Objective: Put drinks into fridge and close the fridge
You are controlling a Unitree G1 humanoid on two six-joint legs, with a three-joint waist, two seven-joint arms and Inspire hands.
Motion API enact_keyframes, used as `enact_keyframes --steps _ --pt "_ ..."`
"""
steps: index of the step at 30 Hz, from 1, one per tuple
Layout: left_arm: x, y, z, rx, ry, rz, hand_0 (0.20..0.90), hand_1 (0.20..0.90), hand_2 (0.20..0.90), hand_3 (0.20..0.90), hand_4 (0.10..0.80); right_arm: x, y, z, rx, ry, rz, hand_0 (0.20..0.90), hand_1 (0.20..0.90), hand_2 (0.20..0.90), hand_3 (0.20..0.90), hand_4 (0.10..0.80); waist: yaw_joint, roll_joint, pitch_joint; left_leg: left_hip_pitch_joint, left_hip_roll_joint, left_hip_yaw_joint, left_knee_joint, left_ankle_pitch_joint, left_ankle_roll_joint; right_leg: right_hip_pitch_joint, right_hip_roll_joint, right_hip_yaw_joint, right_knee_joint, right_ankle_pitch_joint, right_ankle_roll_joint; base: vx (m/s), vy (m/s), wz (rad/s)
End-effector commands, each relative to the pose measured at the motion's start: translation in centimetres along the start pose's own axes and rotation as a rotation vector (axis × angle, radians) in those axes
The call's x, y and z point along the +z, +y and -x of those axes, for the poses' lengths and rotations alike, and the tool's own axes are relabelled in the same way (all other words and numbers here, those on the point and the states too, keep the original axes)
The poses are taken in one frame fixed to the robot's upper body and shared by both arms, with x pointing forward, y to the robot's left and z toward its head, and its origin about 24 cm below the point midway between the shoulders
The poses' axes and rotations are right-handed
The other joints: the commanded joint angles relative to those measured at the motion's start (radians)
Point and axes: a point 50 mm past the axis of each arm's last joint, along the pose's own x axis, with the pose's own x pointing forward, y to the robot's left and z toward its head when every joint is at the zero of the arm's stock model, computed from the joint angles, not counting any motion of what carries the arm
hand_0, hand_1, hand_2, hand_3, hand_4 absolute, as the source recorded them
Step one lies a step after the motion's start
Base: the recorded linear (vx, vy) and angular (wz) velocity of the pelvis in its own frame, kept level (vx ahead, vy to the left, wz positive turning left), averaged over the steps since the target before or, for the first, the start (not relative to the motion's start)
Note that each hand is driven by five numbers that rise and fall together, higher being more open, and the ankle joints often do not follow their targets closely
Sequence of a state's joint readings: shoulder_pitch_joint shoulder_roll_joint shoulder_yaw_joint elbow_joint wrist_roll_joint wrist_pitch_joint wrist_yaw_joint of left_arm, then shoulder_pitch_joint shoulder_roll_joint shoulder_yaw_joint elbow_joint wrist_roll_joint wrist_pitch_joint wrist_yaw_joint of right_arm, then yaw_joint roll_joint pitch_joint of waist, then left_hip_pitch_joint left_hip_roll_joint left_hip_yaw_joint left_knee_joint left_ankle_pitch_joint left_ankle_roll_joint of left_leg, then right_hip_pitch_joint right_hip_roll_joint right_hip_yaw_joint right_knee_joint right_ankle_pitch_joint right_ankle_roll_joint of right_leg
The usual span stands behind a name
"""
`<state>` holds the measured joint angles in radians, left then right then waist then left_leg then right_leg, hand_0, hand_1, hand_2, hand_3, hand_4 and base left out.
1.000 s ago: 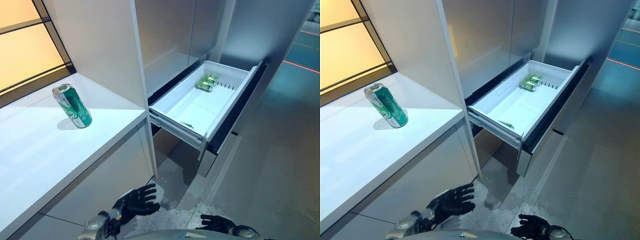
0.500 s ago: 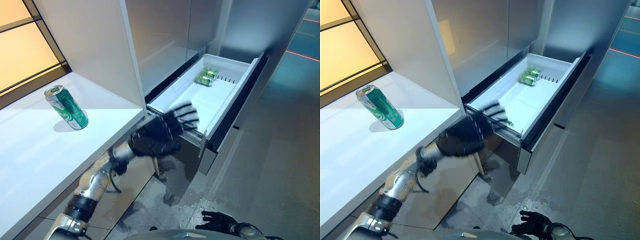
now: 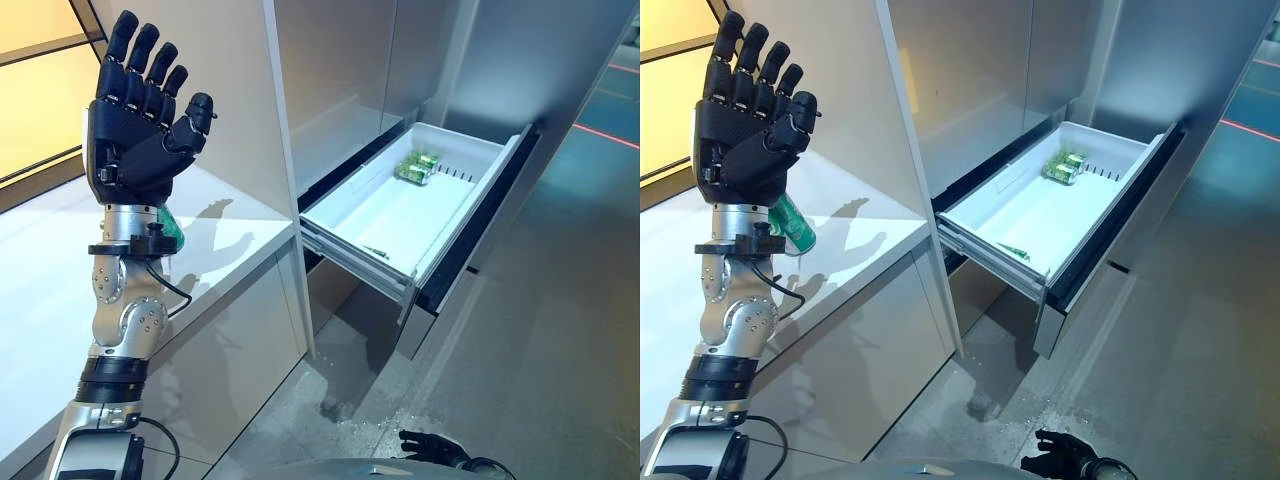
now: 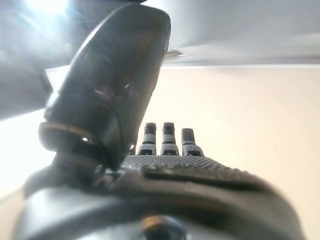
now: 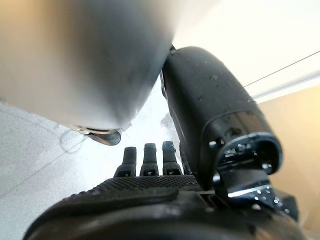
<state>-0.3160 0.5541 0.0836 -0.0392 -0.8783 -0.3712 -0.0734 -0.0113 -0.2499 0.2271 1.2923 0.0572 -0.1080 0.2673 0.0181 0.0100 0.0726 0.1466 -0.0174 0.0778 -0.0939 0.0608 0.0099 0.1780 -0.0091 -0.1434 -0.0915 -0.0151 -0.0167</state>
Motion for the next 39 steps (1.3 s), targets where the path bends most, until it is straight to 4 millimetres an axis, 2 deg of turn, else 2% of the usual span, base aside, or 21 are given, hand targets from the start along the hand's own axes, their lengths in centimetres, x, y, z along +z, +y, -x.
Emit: enact_keyframes --steps 1,9,21,30,39 --pt "4.6 -1.8 -4.4 -0.071 -0.227 -0.061 0.900 0.900 0.900 0.900 0.800 -1.7 0.3 0.2 0.032 0.079 0.058 0.900 0.900 0.900 0.900 0.800 -0.018 0.024 -0.040 0.032 -0.033 0.007 0.007 -0.141 0.041 -0.046 -0.004 -0.026 0.095 -0.083 0.051 0.025 0.022 -0.04" --pt "4.8 2.4 -4.7 0.146 -0.184 -0.186 0.900 0.900 0.900 0.900 0.800 -1.8 0.0 0.3 0.029 0.091 0.068 0.900 0.900 0.900 0.900 0.800 -0.013 0.028 -0.041 0.037 -0.036 0.008 0.012 -0.141 0.041 -0.040 -0.005 -0.025 0.101 -0.090 0.051 0.001 0.003 0.00" --pt "5.8 7.2 -3.9 0.294 -0.140 -0.264 0.900 0.900 0.900 0.900 0.800 -1.8 -0.7 0.5 0.015 0.099 0.073 0.900 0.900 0.900 0.900 0.800 -0.006 0.030 -0.040 0.040 -0.037 0.006 0.014 -0.143 0.041 -0.038 -0.011 -0.029 0.112 -0.098 0.055 0.005 0.023 0.00" --pt "6.8 8.9 -3.8 0.326 -0.139 -0.285 0.900 0.900 0.900 0.900 0.800 -1.9 -0.9 0.6 0.015 0.107 0.085 0.900 0.900 0.900 0.900 0.800 -0.006 0.035 -0.041 0.039 -0.041 0.009 0.015 -0.144 0.041 -0.041 -0.018 -0.030 0.116 -0.096 0.061 -0.003 0.033 0.00" --pt "6.1 9.2 -3.9 0.324 -0.083 -0.310 0.900 0.900 0.900 0.900 0.800 -1.7 -1.1 0.6 0.021 0.111 0.086 0.900 0.900 0.900 0.900 0.800 -0.002 0.040 -0.041 0.037 -0.046 0.007 0.013 -0.144 0.042 -0.045 -0.029 -0.039 0.119 -0.094 0.070 0.002 0.018 0.02"
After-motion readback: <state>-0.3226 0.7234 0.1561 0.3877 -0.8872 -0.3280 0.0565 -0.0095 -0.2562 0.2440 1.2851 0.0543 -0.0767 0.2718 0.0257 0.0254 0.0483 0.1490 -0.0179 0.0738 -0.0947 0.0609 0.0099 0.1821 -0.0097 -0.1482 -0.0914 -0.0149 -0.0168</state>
